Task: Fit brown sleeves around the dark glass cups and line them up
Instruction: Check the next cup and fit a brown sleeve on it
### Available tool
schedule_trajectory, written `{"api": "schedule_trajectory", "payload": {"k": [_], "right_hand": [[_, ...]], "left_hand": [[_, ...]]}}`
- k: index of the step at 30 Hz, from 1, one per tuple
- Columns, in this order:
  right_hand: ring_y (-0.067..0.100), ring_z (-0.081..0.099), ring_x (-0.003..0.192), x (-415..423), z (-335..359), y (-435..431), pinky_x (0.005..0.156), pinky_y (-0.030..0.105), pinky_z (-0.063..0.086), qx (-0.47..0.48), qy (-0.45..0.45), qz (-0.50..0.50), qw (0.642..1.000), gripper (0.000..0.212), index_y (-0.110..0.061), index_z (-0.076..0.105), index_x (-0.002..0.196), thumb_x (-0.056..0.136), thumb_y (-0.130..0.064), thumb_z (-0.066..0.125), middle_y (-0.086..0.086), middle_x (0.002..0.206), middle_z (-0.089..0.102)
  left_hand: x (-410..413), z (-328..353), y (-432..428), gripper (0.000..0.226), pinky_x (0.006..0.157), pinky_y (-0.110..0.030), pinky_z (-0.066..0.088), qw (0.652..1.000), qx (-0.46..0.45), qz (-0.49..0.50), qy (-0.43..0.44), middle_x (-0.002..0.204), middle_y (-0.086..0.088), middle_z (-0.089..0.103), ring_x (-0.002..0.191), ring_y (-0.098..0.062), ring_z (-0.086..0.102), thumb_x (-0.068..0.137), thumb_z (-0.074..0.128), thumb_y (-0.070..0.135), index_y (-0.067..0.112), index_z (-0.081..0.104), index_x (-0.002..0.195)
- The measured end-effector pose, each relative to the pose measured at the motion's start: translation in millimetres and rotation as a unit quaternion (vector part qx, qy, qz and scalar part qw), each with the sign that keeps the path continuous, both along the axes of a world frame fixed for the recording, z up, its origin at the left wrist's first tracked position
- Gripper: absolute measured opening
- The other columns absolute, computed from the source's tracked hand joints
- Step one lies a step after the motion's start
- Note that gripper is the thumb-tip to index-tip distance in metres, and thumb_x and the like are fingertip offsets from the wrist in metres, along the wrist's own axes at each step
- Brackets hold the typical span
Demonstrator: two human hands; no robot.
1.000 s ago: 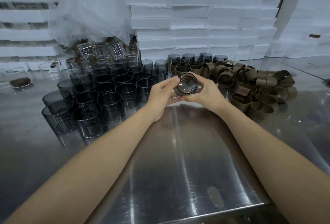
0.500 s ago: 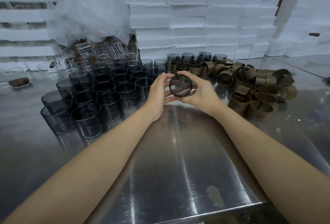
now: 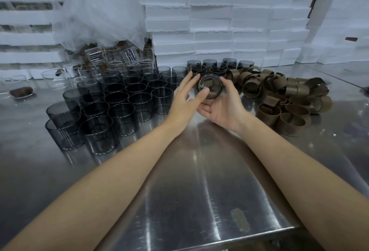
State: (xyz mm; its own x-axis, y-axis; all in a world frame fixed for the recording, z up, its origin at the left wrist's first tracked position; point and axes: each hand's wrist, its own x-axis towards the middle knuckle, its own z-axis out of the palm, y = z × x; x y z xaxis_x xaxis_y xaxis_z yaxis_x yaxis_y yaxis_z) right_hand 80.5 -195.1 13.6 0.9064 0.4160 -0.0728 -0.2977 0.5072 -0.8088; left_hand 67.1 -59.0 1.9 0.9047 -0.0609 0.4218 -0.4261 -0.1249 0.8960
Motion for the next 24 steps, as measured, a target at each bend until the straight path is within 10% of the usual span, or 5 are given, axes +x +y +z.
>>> {"api": "schedule_trajectory", "payload": {"k": [6, 13, 18, 24], "right_hand": [[0.019, 0.07, 0.087, -0.8, -5.1, 7.1, 0.077, 0.03, 0.057, 0.021, 0.04, 0.079, 0.996, 0.053, -0.012, 0.062, 0.112, 0.09, -0.057, 0.044, 0.006, 0.1, 0.069], [0.024, 0.068, 0.089, -1.2, -5.4, 7.4, 0.081, 0.03, 0.057, 0.008, 0.043, 0.101, 0.994, 0.055, -0.007, 0.06, 0.108, 0.082, -0.055, 0.05, 0.013, 0.102, 0.066], [0.023, 0.066, 0.07, -2.9, -3.7, 9.1, 0.072, 0.032, 0.056, -0.026, 0.053, 0.089, 0.994, 0.053, -0.006, 0.057, 0.09, 0.09, -0.057, 0.044, 0.01, 0.075, 0.059], [0.021, 0.067, 0.079, -4.0, -3.3, 7.4, 0.075, 0.031, 0.054, -0.02, 0.041, 0.09, 0.995, 0.052, -0.009, 0.057, 0.106, 0.091, -0.057, 0.042, 0.01, 0.091, 0.066]], "left_hand": [[-0.8, -3.9, -0.9, 0.068, 0.103, -0.018, 0.043, 0.998, -0.043, -0.029, -0.037, 0.124, 0.026, 0.062, 0.12, 0.002, 0.056, 0.085, 0.073, 0.008, 0.026, 0.044, 0.145], [-2.2, 2.1, -4.2, 0.022, 0.097, -0.036, 0.052, 0.994, -0.071, 0.075, -0.043, 0.109, -0.003, 0.073, 0.104, -0.017, 0.068, 0.096, 0.061, 0.019, 0.021, 0.069, 0.117], [-3.6, 4.2, -1.1, 0.033, 0.097, -0.04, 0.052, 0.99, -0.115, 0.084, -0.02, 0.106, -0.01, 0.074, 0.104, -0.022, 0.068, 0.103, 0.046, 0.025, 0.005, 0.07, 0.113], [0.2, -1.3, -0.9, 0.041, 0.084, -0.01, 0.045, 0.998, -0.045, 0.028, -0.034, 0.103, 0.016, 0.066, 0.096, 0.009, 0.061, 0.082, 0.077, 0.017, 0.02, 0.059, 0.119]]}}
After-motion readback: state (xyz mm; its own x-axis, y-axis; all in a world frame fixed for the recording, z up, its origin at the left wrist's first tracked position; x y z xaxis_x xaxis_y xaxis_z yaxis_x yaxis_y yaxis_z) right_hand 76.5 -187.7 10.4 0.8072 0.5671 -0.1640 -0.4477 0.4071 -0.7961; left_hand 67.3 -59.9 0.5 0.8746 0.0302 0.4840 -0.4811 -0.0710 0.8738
